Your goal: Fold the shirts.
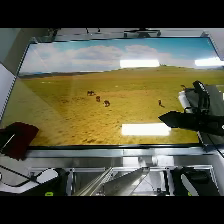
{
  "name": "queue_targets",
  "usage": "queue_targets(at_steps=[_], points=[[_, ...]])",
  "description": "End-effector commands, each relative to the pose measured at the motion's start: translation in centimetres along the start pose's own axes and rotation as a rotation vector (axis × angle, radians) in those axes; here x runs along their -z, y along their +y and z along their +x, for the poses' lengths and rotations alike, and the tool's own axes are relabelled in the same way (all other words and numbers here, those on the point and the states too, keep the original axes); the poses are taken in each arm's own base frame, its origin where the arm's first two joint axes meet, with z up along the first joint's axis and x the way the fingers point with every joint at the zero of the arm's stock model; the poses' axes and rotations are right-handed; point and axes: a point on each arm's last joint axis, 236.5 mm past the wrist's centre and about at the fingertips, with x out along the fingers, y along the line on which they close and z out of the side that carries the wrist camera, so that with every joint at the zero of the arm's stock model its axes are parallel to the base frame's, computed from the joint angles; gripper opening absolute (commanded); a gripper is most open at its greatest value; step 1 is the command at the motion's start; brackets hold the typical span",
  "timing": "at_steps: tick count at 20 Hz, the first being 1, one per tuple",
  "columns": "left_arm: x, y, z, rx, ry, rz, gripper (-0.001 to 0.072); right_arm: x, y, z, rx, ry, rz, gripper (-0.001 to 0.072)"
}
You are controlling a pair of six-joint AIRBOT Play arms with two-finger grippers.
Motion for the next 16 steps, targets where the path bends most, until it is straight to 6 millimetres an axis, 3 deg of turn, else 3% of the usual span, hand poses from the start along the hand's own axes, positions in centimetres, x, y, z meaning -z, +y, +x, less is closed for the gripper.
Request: queue_targets(at_steps=[1,3,4,5,6,7,10,12,14,16], points=[[-1.0,0.0,3.1,0.005,0.079,0.006,0.0720,0.0,0.0,0.0,0.000,0.000,0.001,0.0018],[-1.4,-0.5,3.8,0.002,0.123,0.025,0.0707,0.0,0.0,0.0,0.000,0.000,0.000,0.0018],[-1.4,-0.7,4.1,0.000,0.150,0.033,0.0667,0.0,0.0,0.0,0.000,0.000,0.000,0.0019],[-1.4,-1.0,4.5,0.000,0.172,0.039,0.0524,0.0,0.0,0.0,0.000,0.000,0.001,0.0018],[-1.2,-1.3,4.7,0.000,0.200,0.047,0.0329,0.0,0.0,0.0,0.000,0.000,0.001,0.0018],[-0.8,-1.6,4.8,-0.004,0.243,0.061,0.0021,0.0,0.0,0.0,0.000,0.000,0.001,0.0018],[-0.4,-3.2,3.8,0.005,0.316,0.103,0.0028,0.0,0.0,0.0,0.000,0.000,0.000,0.0018],[-0.7,-6.2,1.7,0.056,0.300,0.168,0.0028,0.0,0.0,0.0,0.000,0.000,0.001,0.0018],[-1.1,-11.2,-1.4,0.147,0.230,0.258,0.0028,0.0,0.0,0.0,0.000,0.000,0.001,0.0018],[-0.6,-18.2,-5.7,0.292,0.134,0.364,0.0029,0.0,0.0,0.0,0.000,0.000,0.001,0.0019]])
